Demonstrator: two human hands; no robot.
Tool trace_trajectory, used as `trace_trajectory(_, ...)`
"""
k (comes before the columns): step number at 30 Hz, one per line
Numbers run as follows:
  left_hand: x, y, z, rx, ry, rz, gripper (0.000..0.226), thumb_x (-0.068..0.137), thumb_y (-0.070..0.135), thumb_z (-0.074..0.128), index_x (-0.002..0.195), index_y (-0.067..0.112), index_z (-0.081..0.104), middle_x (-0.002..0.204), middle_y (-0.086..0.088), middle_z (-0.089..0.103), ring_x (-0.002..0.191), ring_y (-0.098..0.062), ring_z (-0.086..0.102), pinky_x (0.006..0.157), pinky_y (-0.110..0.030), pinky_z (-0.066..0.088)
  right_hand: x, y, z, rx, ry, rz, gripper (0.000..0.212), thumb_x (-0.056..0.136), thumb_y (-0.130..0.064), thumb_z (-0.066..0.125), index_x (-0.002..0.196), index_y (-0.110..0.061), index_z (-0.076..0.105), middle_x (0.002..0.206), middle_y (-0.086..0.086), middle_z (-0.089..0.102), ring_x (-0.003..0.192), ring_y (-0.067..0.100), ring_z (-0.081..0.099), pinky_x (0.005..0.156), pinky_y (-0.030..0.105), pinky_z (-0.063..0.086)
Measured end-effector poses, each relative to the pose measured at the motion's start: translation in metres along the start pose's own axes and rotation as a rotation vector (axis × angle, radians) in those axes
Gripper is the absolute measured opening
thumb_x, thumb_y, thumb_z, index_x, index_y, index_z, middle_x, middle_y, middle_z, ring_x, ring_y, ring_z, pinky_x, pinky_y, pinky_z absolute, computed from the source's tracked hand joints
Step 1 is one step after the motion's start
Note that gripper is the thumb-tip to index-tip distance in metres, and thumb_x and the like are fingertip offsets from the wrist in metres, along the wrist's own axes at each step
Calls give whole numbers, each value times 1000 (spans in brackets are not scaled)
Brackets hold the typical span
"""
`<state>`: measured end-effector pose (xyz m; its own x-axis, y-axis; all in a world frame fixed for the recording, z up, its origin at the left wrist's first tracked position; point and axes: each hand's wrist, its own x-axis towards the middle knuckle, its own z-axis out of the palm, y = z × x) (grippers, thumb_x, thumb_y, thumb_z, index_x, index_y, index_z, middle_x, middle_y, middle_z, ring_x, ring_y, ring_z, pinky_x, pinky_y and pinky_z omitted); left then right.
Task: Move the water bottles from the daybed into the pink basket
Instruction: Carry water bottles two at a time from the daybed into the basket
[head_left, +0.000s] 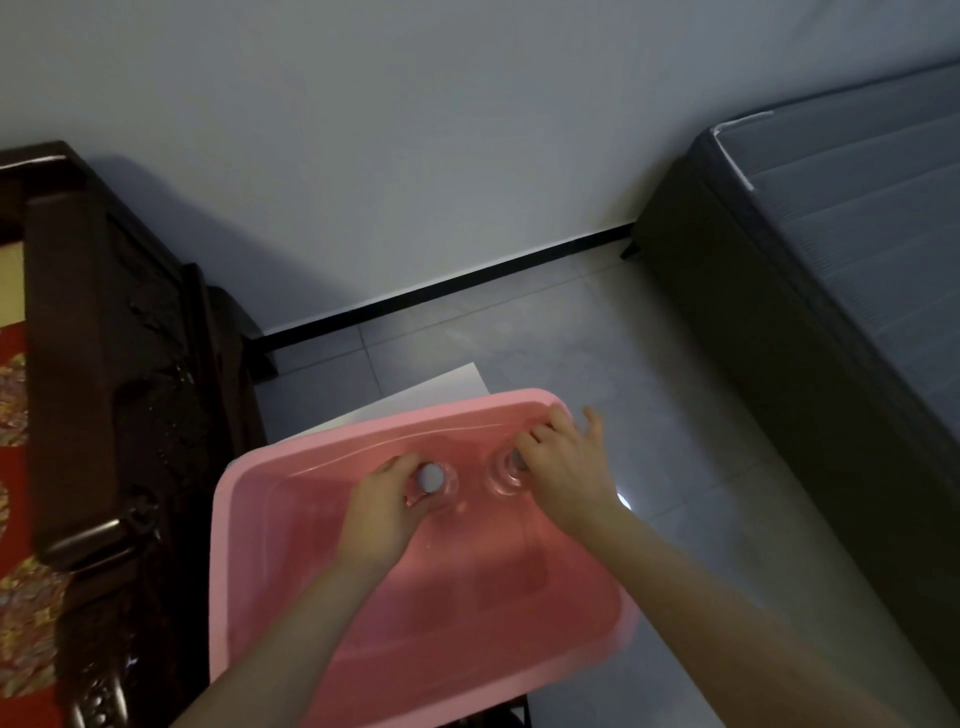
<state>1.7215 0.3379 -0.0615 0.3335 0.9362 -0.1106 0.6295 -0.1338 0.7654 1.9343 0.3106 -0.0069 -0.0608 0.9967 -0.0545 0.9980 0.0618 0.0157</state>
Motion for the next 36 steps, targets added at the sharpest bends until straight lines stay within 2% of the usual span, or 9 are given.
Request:
trace_trajectory(3,1,2,6,-26,18,15,30,70,12,77,95,21,63,84,3,66,74,-22,60,67,-40,52,-4,0,6,48,-42,18,32,44,-11,84,66,-19,63,69,-4,65,78,22,65,58,34,45)
trace_trajectory(9,7,20,22,-97,40,57,27,75,10,74,100,18,65,91,1,68,80,-20,64,70,-41,54,-5,0,5,64,66,-14,18,54,-11,75,61,-17,60,62,-2,62,73,25,61,69,42,44)
trace_trajectory(14,9,20,32,-123,59,45,28,78,8,71,103,17,65,95,2,68,83,-18,65,72,-40,55,-1,2,5,83,84,10,3,62,-14,64,62,-16,62,63,-1,64,75,25,61,71,37,26)
trace_trajectory(20,5,18,36,-110,55,44,31,78,8,70,106,20,63,96,2,68,83,-18,64,72,-40,55,-3,-1,-1,69,10,14,11,62,-13,73,60,-17,62,62,-2,63,74,24,60,77,46,46)
trace_trajectory(26,4,22,39,-68,54,41,33,75,2,67,106,14,62,97,-5,67,85,-26,64,74,-43,55,-13,-6,-6,-23,-8,-54,35,78,-16,35,73,-11,69,71,5,66,82,28,66,94,64,43)
trace_trajectory(30,1,22,37,-38,74,42,39,73,-1,67,110,12,62,101,-6,67,88,-28,63,77,-43,54,-14,-7,-5,-68,6,-87,17,70,-7,58,81,-11,70,75,3,66,81,27,65,100,59,42)
trace_trajectory(32,-1,22,36,-9,75,55,40,72,-1,68,109,13,61,101,-4,67,88,-28,63,77,-42,52,-15,-9,-2,-49,-21,-128,22,57,-9,75,78,-16,70,72,0,65,73,22,64,90,42,52)
trace_trajectory(34,0,21,36,0,74,53,40,71,-1,68,108,13,61,99,-4,67,88,-27,63,77,-42,52,-16,-12,-1,13,-66,-124,29,52,-9,80,77,-16,69,74,-1,64,69,20,62,65,30,55)
trace_trajectory(36,1,21,36,-15,72,44,38,71,-2,67,106,12,61,98,-5,67,87,-27,64,76,-42,53,-14,-12,-3,81,-110,-105,26,65,-2,73,89,-10,67,89,6,64,83,26,61,56,33,50)
